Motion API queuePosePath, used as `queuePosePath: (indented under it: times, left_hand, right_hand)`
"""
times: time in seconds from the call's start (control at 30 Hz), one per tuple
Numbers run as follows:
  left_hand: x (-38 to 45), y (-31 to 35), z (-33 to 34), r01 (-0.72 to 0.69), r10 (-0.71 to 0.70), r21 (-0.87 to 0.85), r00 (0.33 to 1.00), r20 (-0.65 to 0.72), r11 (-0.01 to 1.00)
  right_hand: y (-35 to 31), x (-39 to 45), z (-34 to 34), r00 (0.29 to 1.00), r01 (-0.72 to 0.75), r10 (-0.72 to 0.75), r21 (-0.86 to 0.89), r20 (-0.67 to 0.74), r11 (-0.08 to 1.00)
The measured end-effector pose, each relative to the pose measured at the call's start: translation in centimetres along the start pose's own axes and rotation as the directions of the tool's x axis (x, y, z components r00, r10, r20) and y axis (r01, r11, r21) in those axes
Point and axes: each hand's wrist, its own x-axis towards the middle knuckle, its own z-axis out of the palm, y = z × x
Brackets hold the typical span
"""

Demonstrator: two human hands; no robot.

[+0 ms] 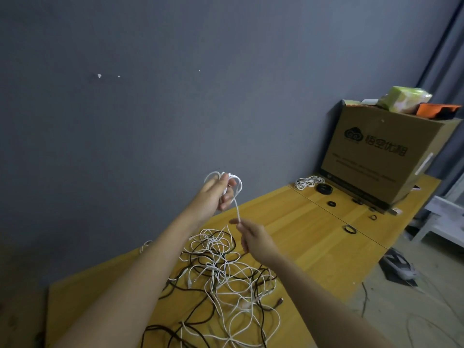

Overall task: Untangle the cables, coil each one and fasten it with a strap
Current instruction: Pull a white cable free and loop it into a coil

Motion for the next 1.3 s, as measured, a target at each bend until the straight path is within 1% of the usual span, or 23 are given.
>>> queuePosePath:
  times: [0.07,0.13,0.2,0.23,0.3,0.37,0.4,0.47,0.6,0.67,0.7,0.73,0.77,0.83,0.87,0.9,0.93,0.97,1.03,1.1,1.17,1.2,1.3]
  left_hand:
    - [0.4,-0.5,0.7,-0.004,0.006,0.051,1.0,-0.029,0.999]
    - [1.1,-1.7,0.8,-0.015,0.027,0.229,0.998,-0.053,0.973]
    - [1.8,-3.3,0.1,0.005,0.027,0.424,0.997,-0.068,0.906]
    - [2.0,-4.0,-0.4,0.027,0.007,0.495,0.998,-0.067,0.868]
    - [2.1,-5.2,-1.1,0.04,-0.031,0.635,0.999,-0.025,0.771]
    - [1.8,-5.9,-1.3,0.036,-0.084,0.747,0.996,0.027,0.664]
    - [1.5,-6.0,-1.3,0.038,-0.111,0.774,0.993,0.042,0.632]
    - [0.9,-6.2,-1.2,0.038,-0.141,0.797,0.988,0.059,0.603]
    - [-0.3,-5.8,-1.3,0.059,-0.223,0.797,0.97,0.096,0.601]
    - [-0.9,-5.3,-1.5,0.031,-0.251,0.829,0.959,0.133,0.558]
    - [-1.1,-5.1,-1.5,0.013,-0.24,0.833,0.96,0.144,0.553]
    - [-1.3,-4.9,-1.4,-0.003,-0.214,0.818,0.964,0.155,0.576]
    - [-1.5,-4.6,-1.3,-0.013,-0.182,0.784,0.97,0.16,0.621]
    - [-1.9,-3.5,-1.0,-0.004,-0.143,0.656,0.975,0.171,0.755]
    - [-2.0,-3.0,-0.9,0.025,-0.149,0.554,0.972,0.18,0.832]
    - [-2.2,-2.7,-0.9,0.079,-0.172,0.415,0.966,0.191,0.906]
    - [-2.4,-2.3,-0.9,0.141,-0.195,0.257,0.961,0.198,0.956]
    - [-2.6,-1.9,-1.0,0.185,-0.204,0.108,0.96,0.192,0.977]
    - [-2.8,-1.3,-1.1,0.23,-0.208,-0.13,0.964,0.163,0.965]
    - [-2.8,-0.9,-1.0,0.265,-0.231,-0.288,0.962,0.146,0.92]
    - [-2.6,-0.9,-0.8,0.273,-0.241,-0.359,0.961,0.132,0.892]
    - [-2.5,-1.0,-0.7,0.271,-0.246,-0.373,0.962,0.114,0.887]
    - [-2.0,-1.5,-0.5,0.262,-0.278,-0.394,0.96,0.016,0.881]
  right_hand:
    - [-0.2,-0.4,0.9,0.995,0.028,-0.013,-0.162,0.096,0.986]
    - [-0.6,-0.8,1.3,0.988,0.122,-0.076,-0.381,0.134,0.916]
    - [-1.0,-1.3,1.3,0.971,0.238,-0.182,-0.534,0.157,0.811]
    - [-1.1,-1.6,1.1,0.956,0.294,-0.243,-0.556,0.166,0.777]
    - [-1.5,-2.2,0.7,0.926,0.37,-0.344,-0.535,0.152,0.76]
    - [-1.5,-2.3,-0.2,0.908,0.396,-0.404,-0.527,0.107,0.751]
    - [-1.5,-2.1,-0.7,0.902,0.398,-0.424,-0.529,0.079,0.749]
    - [-1.7,-1.9,-1.9,0.902,0.376,-0.432,-0.525,0.016,0.764]
    - [-2.5,-0.9,-4.5,0.894,0.317,-0.434,-0.527,-0.11,0.788]
    - [-2.7,-0.3,-5.6,0.892,0.286,-0.423,-0.522,-0.162,0.803]
    - [-2.9,-0.1,-6.0,0.893,0.283,-0.419,-0.515,-0.167,0.809]
    - [-2.9,0.1,-6.2,0.892,0.291,-0.422,-0.506,-0.163,0.812]
    - [-3.0,0.2,-6.2,0.887,0.305,-0.431,-0.49,-0.165,0.817]
    - [-3.1,0.4,-5.8,0.885,0.316,-0.423,-0.417,-0.194,0.852]
    - [-3.2,0.5,-5.5,0.892,0.309,-0.402,-0.369,-0.207,0.877]
    - [-3.5,0.4,-5.1,0.903,0.296,-0.37,-0.307,-0.219,0.904]
    - [-3.8,0.3,-4.7,0.913,0.28,-0.333,-0.234,-0.235,0.931]
    - [-4.2,0.1,-4.4,0.92,0.271,-0.301,-0.148,-0.251,0.951]
    - [-5.3,-0.6,-3.6,0.929,0.267,-0.249,0.029,-0.275,0.963]
    - [-6.1,-0.9,-3.1,0.945,0.237,-0.173,0.218,-0.277,0.947]
    - [-6.0,-0.8,-2.6,0.972,0.155,-0.074,0.367,-0.225,0.917]
    - [-5.8,-0.7,-2.3,0.981,0.123,-0.051,0.402,-0.186,0.908]
    - [-5.7,-0.9,-1.4,0.996,0.081,-0.058,0.441,-0.065,0.894]
